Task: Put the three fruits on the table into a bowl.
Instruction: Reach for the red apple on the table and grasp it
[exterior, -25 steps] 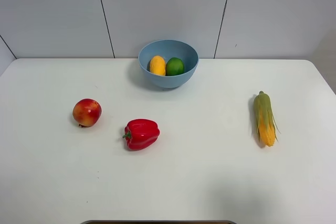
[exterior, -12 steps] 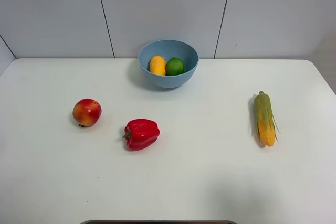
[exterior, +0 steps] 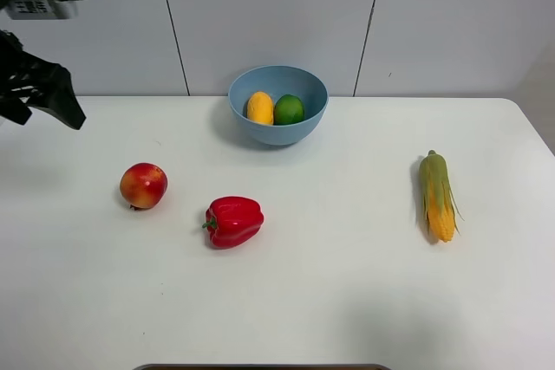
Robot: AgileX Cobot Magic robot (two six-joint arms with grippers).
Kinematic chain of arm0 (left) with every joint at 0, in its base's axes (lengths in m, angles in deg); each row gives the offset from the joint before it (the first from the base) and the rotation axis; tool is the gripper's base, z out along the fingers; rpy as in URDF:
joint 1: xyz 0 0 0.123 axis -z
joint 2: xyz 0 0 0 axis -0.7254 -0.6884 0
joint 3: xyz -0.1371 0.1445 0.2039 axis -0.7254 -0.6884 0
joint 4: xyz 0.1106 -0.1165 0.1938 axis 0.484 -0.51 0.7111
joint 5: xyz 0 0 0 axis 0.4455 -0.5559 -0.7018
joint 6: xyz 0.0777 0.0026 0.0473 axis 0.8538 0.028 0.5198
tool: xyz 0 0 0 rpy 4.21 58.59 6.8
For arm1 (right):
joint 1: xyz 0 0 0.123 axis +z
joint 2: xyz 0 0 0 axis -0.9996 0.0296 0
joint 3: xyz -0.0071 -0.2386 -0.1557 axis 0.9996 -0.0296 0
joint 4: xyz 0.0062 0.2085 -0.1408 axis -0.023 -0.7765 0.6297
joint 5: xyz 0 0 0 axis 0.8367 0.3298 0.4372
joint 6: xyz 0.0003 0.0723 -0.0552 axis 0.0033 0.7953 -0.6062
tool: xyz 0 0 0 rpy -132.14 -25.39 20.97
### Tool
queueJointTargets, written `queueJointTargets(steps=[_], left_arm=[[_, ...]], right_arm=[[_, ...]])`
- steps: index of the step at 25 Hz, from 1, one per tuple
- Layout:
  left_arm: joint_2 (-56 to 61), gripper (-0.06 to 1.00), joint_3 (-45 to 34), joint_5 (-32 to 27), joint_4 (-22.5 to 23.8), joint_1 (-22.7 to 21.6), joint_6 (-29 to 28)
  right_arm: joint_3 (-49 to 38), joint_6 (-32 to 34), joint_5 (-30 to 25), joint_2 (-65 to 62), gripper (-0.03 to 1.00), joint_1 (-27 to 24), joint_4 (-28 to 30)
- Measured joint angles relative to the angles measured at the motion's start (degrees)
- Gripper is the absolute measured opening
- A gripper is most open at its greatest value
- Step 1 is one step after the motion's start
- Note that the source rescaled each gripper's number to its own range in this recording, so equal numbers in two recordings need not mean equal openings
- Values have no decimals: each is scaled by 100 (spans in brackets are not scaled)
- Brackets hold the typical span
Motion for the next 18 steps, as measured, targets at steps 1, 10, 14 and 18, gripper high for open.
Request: queueJointTargets(steps=[1, 10, 14, 18], left_arm=[[-145, 19, 96, 0, 0, 66, -77], [-903, 89, 216, 49, -9, 446, -937], [-1174, 97, 216, 140, -222, 548, -1225], [-1446, 97, 209, 134, -494, 548, -1280]], right_arm=[[0, 0, 0, 0, 50, 0, 0], [0, 0, 0, 0, 50, 0, 0], [0, 0, 0, 0, 50, 0, 0], [0, 0, 0, 0, 50, 0, 0]])
